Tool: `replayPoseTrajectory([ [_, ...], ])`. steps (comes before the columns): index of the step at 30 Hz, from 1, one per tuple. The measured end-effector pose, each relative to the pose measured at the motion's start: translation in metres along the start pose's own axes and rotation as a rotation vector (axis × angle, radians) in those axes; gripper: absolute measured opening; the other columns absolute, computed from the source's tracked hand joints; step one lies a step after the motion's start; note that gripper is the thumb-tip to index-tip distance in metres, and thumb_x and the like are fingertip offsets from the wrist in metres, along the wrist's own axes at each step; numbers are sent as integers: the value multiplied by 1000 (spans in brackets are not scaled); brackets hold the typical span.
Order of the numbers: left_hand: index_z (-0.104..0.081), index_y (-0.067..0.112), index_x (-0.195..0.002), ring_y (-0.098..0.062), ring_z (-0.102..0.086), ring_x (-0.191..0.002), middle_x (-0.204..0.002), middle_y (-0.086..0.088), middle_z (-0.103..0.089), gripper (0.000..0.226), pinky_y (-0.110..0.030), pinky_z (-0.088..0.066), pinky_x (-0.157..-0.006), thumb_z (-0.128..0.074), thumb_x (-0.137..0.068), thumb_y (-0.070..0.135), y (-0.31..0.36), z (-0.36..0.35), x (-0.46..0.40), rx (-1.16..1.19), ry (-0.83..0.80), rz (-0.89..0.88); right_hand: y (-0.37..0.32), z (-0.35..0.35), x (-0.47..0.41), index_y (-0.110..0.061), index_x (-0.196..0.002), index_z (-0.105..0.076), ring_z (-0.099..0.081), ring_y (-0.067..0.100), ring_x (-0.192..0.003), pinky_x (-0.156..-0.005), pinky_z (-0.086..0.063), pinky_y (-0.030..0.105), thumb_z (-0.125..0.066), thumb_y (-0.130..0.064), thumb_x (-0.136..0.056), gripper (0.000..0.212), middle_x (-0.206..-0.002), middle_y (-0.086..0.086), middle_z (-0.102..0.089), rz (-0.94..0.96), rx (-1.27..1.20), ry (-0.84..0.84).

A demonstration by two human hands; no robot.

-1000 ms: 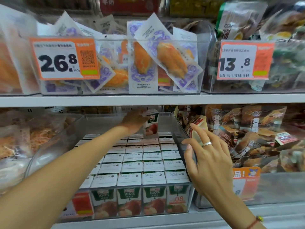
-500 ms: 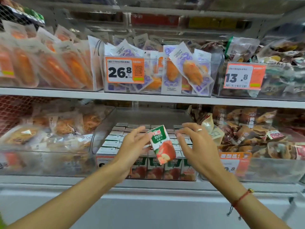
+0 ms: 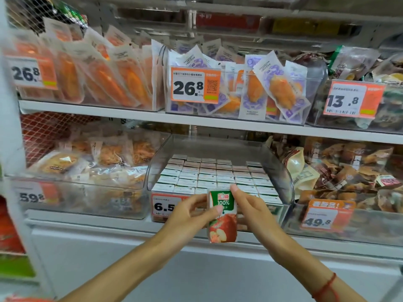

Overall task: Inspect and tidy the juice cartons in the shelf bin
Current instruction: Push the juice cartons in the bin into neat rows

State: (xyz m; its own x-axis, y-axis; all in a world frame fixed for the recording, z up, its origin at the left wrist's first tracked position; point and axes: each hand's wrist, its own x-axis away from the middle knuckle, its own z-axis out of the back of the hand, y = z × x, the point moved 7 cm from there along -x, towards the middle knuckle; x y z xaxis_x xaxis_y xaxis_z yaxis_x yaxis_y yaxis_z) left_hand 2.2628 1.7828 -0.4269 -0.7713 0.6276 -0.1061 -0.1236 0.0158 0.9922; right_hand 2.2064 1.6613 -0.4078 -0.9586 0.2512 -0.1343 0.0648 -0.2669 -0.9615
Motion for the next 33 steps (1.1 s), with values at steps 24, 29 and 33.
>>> replayPoseTrajectory([
  [24,-57,44,-112,8,-61,-105,-109,28,-66,37,-8,-50,-78,-72,-85,23,12,2,0,-36,70,-232,-3,17,6,-46,-103,-69,-67,-1,-100,-76,-53,14,-48,-50,-89,26,-106,-17,-72,133,-63,3],
  [29,-62,35,-116,-3,-70,-96,-110,10,-72,32,-12,-54,-67,-71,-87,27,4,3,-1,189,138,-81,1,16,5,-38,-116,-66,-69,4,-98,-74,-57,22,-58,-45,-84,34,-107,-15,-72,104,-79,12],
  [33,-65,21,-116,-11,-73,-92,-103,1,-76,27,-18,-58,-69,-68,-89,25,3,1,-2,322,79,61,6,14,3,-33,-108,-69,-71,9,-93,-66,-55,18,-56,-33,-94,19,-103,-11,-74,41,-109,28],
])
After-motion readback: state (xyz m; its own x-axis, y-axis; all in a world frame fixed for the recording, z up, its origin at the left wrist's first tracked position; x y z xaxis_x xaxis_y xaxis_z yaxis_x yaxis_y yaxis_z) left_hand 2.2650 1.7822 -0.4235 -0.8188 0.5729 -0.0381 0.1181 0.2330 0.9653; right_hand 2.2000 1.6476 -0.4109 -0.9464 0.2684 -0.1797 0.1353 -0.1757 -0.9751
